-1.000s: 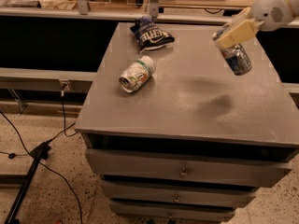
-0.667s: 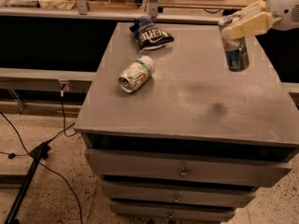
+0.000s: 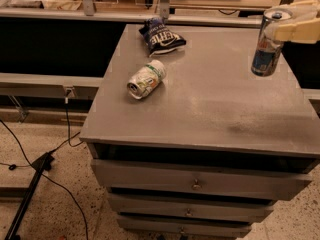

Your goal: Place redbull can upright

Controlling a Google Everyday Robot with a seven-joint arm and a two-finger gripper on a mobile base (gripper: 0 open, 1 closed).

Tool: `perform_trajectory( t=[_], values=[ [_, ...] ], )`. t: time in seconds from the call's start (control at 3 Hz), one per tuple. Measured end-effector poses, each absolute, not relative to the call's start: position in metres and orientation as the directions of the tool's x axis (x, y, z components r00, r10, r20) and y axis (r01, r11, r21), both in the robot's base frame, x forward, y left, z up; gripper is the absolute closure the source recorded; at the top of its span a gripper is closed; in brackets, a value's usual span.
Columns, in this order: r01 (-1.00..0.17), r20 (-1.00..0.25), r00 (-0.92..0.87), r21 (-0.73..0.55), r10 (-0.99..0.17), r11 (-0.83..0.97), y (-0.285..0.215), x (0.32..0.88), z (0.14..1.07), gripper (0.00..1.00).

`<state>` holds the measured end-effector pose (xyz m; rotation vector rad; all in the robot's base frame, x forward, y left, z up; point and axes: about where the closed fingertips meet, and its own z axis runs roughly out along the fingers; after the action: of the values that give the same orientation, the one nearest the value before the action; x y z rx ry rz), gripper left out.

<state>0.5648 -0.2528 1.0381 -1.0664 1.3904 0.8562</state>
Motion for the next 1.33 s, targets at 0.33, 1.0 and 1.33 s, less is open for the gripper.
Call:
perform_trajectory(
  t=[0.33,1.0,1.33],
  values=[
    [-0.940,-0.990,0.065,-0.102,-0.124,0.325,-0.254,0.561,1.039,1.00],
    [-0.916,-0.982,0.180,-0.187,-0.052,0.355,-0.246,0.584,1.012,1.00],
    [-0.909,-0.978,0.204,-0.206,-0.043,0.362,-0.237,0.596,0.990,1.00]
  ],
)
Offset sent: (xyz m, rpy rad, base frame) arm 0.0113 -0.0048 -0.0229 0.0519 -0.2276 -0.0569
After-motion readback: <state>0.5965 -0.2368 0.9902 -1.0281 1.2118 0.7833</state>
